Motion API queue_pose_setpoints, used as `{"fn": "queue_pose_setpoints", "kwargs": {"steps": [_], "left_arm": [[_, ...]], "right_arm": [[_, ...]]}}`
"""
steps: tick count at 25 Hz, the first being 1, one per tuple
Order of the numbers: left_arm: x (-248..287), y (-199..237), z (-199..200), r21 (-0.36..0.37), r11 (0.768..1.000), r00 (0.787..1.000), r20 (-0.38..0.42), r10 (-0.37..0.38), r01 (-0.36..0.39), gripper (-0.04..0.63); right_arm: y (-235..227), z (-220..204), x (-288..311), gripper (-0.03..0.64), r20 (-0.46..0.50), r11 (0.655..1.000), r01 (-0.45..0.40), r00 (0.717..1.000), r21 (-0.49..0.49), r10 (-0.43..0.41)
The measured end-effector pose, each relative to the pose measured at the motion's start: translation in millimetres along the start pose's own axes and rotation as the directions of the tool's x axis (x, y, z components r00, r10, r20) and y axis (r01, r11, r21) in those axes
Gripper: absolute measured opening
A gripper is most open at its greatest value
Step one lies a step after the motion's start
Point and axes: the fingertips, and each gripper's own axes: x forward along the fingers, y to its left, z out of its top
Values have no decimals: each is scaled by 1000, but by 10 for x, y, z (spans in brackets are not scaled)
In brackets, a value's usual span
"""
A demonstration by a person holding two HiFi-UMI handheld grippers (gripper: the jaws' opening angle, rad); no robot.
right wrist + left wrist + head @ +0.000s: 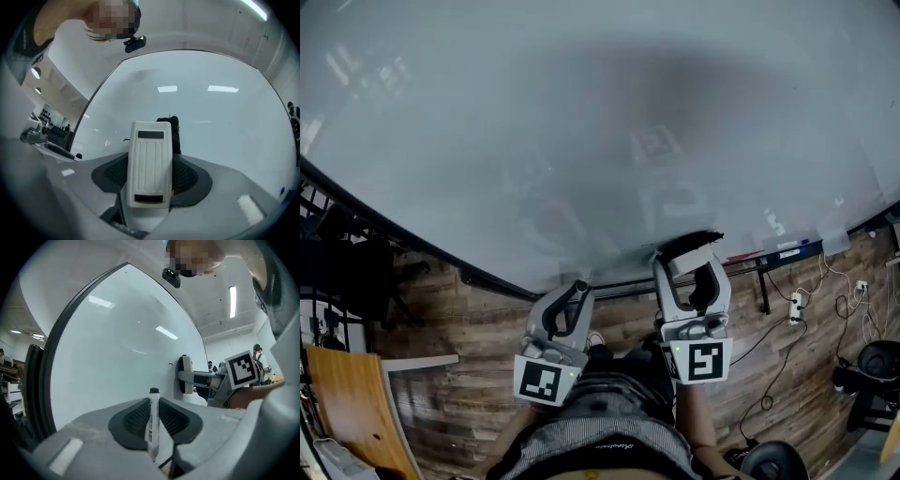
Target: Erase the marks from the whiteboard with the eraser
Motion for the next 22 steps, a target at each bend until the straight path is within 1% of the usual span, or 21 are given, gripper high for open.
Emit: {"fn": "queue_pose_setpoints", "kwargs": {"steps": [2,5,9,12,15,18,22], "left_arm": [[37,-26,14,-3,1000,1000,1,-6,6,71],[69,-42,25,-5,1000,1000,0,-12,12,71],[83,-50,17,-12,1000,1000,1,-15,15,71],[55,-39,6,-10,1000,1000,0,-17,17,71],[-15,26,0,-8,1000,1000,2,-13,13,71],[-73,91,-5,-11,1000,1000,4,-4,4,71],[-174,208,-23,-10,1000,1000,2,25,-25,71]], "right_arm": [[-113,-19,-20,261,-12,1000,26,1000,16,-26],[-135,-29,-20,261,-26,999,43,999,29,-42],[-51,35,11,262,-3,998,32,999,46,-32],[142,142,54,262,25,999,-13,1000,30,12],[467,252,122,262,43,997,-75,996,13,74],[780,323,188,262,59,990,-139,988,-17,140],[1088,380,249,261,81,978,-210,974,-15,210]]}}
